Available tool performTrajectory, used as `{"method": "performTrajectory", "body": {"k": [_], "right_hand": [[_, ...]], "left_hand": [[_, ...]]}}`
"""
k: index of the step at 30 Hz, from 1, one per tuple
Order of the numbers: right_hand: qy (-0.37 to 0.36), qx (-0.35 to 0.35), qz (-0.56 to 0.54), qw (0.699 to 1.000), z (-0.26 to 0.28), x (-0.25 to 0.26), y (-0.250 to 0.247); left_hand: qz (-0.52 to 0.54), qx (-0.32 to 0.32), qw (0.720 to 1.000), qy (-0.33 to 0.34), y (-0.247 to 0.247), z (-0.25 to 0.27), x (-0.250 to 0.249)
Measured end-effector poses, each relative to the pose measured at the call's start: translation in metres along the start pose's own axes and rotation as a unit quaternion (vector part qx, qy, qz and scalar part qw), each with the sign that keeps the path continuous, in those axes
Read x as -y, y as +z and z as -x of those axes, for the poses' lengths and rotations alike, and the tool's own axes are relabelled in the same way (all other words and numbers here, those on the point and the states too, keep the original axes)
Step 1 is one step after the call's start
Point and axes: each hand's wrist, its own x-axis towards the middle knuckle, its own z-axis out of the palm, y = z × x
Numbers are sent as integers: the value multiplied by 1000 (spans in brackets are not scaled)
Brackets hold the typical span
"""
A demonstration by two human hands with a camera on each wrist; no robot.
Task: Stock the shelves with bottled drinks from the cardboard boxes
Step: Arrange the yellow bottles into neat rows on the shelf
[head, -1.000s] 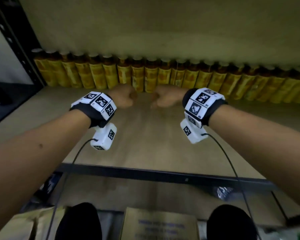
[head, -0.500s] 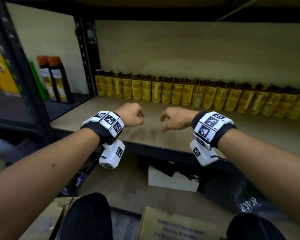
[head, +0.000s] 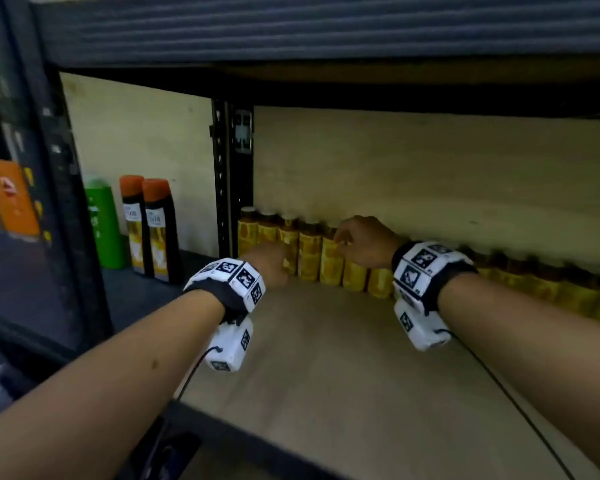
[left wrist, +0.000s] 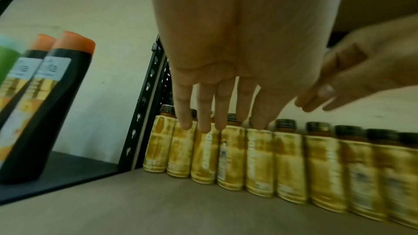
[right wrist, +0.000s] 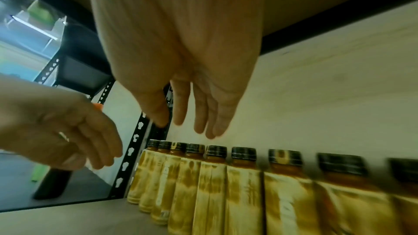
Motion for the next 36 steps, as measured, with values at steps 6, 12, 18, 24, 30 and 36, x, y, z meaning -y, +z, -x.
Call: {"method": "performTrajectory", "body": {"k": [6,12,18,24,30,36], "right_hand": [[-34,-39,70,996,-131,-10,30],[-8,37,272,962,-167,-10,62],[-121,-17,289,950,-146,9,58],[-108,19,17,994,-127,44,61],[-83,3,-149,985,-118,78,86],[-16,-14,-434,901,-145,43,75]], "left_hand": [[-3,-95,995,-2,-9,-111,33],[-62,-90,994,4,18,-158,33],[-78,-118,990,8,9,-138,41],[-36,-66,996,-56,-26,-86,75],[6,-72,989,-126,-36,-48,95],[33,-107,988,-110,-22,-47,95]]}}
